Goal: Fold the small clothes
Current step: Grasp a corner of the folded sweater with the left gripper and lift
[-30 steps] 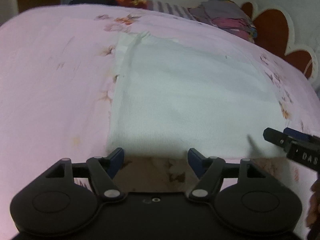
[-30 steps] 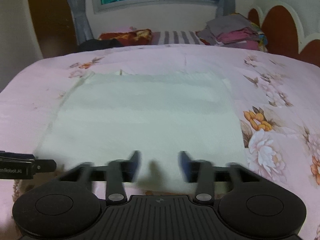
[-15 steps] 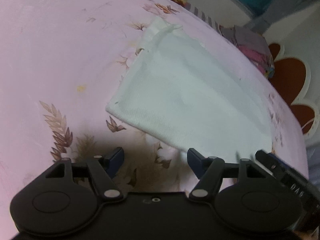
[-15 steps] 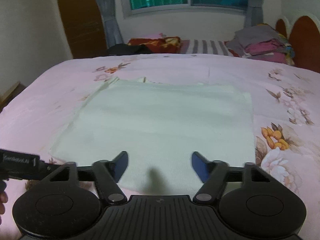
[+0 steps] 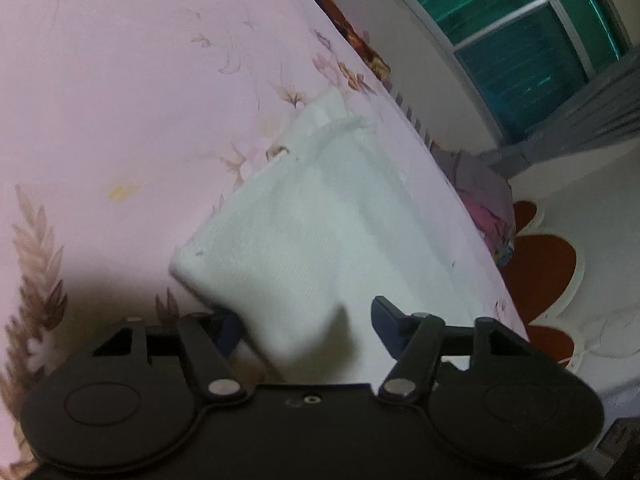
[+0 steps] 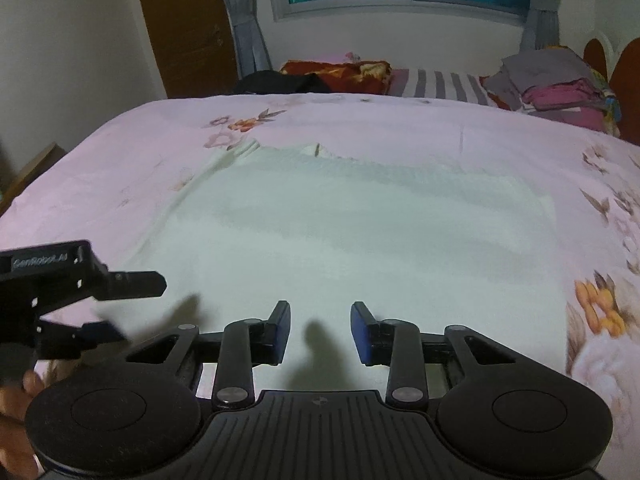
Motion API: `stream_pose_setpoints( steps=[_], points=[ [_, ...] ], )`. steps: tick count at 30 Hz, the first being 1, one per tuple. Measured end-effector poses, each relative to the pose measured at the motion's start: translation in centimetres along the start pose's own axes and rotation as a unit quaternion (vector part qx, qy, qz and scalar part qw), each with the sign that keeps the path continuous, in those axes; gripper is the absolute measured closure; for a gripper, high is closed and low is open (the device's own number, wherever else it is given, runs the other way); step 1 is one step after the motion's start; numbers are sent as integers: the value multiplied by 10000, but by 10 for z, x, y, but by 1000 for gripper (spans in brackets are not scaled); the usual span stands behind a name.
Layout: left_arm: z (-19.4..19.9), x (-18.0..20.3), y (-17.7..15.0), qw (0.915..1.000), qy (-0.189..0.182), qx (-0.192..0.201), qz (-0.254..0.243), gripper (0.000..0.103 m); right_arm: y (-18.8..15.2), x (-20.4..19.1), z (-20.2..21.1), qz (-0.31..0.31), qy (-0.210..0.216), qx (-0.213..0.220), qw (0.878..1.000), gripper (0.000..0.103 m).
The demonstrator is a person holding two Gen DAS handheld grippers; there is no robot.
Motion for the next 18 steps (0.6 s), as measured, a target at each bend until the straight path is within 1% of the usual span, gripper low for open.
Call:
stream_pose_setpoints(
  steps=[1, 3, 6, 9, 11, 12, 14, 17, 18],
  points=[
    [-1, -2, 2, 10000, 24, 29, 25, 53, 5, -1, -5, -9, -16, 24, 10000, 69],
    [-4, -7, 6, 9999, 23, 76, 139, 70, 14, -4, -16, 4, -66, 48, 10000, 69],
    [-7, -17, 8, 9995, -10, 85, 296, 86, 24, -6, -34, 43, -177, 54, 9998, 69],
    [-6, -21, 10, 9994, -59, 104, 330, 91, 28, -3, -53, 54, -346, 1, 9994, 69],
    [-5, -20, 10, 9993, -42, 142, 329, 92, 19, -2, -69, 244, -497, -175, 9983, 69],
    [-4, -19, 9, 9993, -36, 170, 317, 93, 17, -3, -71, 414, -551, -73, 9976, 69],
    [-2, -16, 10, 9995, 1, 229, 222, 94, 15, -8, -71, 645, -671, -79, 9956, 69],
    [2, -11, 10, 9994, 11, 333, 100, 95, 13, -5, -70, 525, -679, -14, 9963, 69],
    [4, -7, 11, 9992, 4, 389, 3, 96, 8, -6, -73, 654, -701, 66, 9954, 69]
  ],
)
Point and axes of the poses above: each gripper's, at about its wrist camera, not at the fingertips, and z roughly against the way its jaws point, x to its right, y to its top, the point moved 7 cm from there along -z, roughly the way its jaws point, and after that the axes turned 9 degrees about -z, right-handed, at the moved point
